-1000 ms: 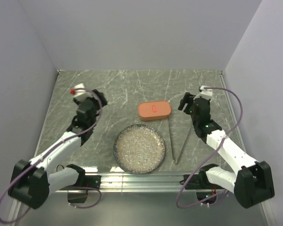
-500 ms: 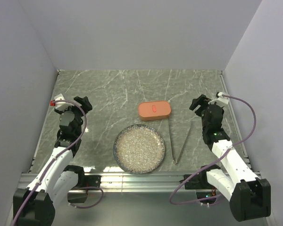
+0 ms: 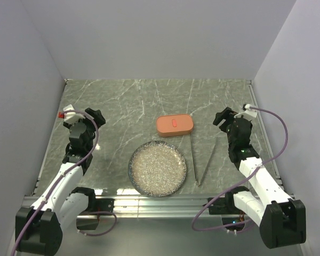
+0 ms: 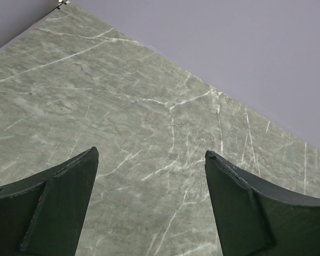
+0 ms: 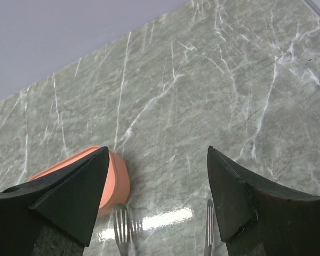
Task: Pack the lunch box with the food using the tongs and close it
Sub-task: Put the lid back on the lunch box
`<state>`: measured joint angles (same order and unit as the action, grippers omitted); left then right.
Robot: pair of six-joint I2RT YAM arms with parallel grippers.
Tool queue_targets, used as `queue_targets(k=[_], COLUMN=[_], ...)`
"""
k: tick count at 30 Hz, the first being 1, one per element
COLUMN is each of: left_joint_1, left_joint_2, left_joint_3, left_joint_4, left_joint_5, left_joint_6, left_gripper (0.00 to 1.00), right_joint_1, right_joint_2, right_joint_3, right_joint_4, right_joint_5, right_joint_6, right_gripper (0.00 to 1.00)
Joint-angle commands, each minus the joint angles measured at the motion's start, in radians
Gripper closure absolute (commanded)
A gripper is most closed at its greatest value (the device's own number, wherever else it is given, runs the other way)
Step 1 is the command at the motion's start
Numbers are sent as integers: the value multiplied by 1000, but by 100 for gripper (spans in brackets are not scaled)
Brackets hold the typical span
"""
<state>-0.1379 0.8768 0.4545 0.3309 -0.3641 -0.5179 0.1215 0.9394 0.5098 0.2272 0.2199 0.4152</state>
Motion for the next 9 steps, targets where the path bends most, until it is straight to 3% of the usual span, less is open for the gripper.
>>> queue_targets(k=[1,9], left_joint_1=[4,4], left_joint_2=[-9,-42], left_joint_3=[21,3], left_joint_4=[46,56], left_joint_5=[-19,-52], left_joint_6=[-8,-17], left_gripper=[13,8], right_joint_1=[-6,-5], right_joint_2=[-11,-8], right_joint_3=[3,4], right_joint_4=[44,44], right_joint_5=[1,-13], right_joint_6=[10,8], right_gripper=[19,19])
